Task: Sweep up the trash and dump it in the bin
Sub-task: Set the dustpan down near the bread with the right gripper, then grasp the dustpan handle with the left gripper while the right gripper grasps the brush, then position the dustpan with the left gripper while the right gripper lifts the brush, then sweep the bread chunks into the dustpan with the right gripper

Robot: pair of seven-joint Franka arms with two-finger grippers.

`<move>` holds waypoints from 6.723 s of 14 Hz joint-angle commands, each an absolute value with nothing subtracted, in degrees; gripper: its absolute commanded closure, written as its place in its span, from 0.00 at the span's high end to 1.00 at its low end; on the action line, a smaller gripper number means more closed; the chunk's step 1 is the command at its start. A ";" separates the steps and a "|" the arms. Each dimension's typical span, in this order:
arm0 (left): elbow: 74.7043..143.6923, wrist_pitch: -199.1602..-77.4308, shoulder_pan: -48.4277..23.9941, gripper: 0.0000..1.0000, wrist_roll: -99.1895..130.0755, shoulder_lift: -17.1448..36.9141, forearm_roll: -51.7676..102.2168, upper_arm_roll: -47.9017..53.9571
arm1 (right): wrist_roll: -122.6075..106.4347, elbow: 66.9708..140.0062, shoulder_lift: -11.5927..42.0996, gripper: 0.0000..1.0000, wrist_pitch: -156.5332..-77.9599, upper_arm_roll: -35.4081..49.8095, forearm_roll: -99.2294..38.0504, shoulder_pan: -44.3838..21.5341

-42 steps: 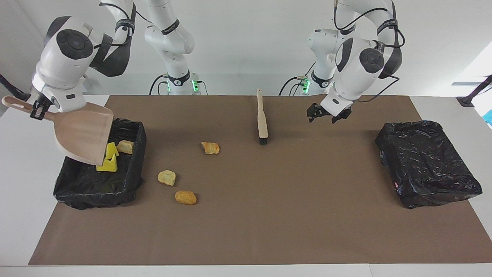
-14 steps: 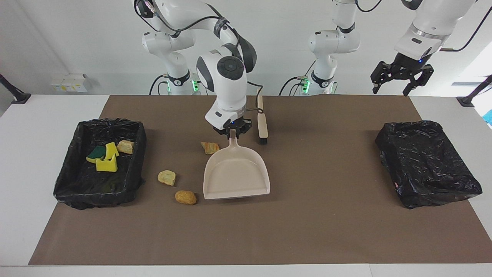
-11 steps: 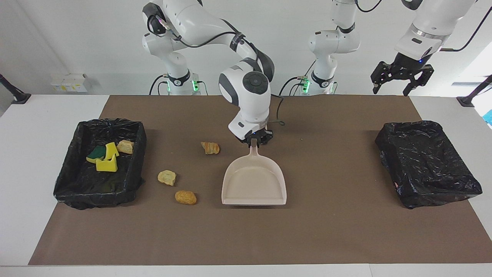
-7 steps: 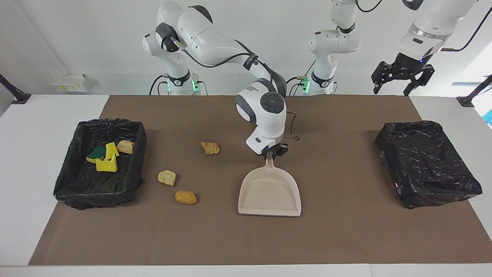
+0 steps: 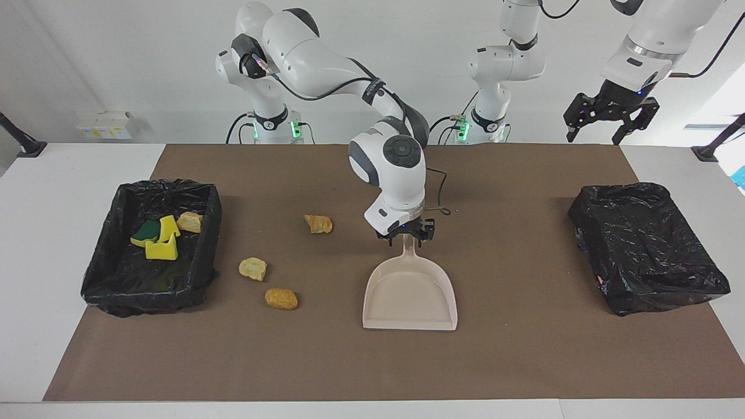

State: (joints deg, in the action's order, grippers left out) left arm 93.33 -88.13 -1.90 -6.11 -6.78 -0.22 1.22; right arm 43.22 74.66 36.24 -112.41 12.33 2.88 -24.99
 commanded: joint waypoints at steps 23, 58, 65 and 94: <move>94.92 -102.38 -18.00 1.00 10.36 3.85 2.72 1.85 | 50.01 127.97 5.10 0.73 -128.94 13.18 -13.26 -38.50; 96.32 -103.38 -27.17 0.00 -10.86 15.31 3.78 1.05 | 4.93 122.87 4.30 0.00 -121.36 12.74 16.51 10.02; 110.53 -94.39 -16.61 0.00 -45.50 -1.47 0.71 1.05 | 1.51 123.05 7.21 0.00 -120.24 13.79 14.60 1.42; 136.85 -124.01 -29.18 0.00 -35.43 -7.56 -6.50 1.76 | -2.28 109.33 18.46 0.00 -119.54 14.15 20.83 -0.87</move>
State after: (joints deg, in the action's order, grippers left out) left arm 135.21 -122.95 -28.15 -37.58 -5.98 -5.11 2.51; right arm -0.60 108.52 19.11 -121.05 13.68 19.58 0.16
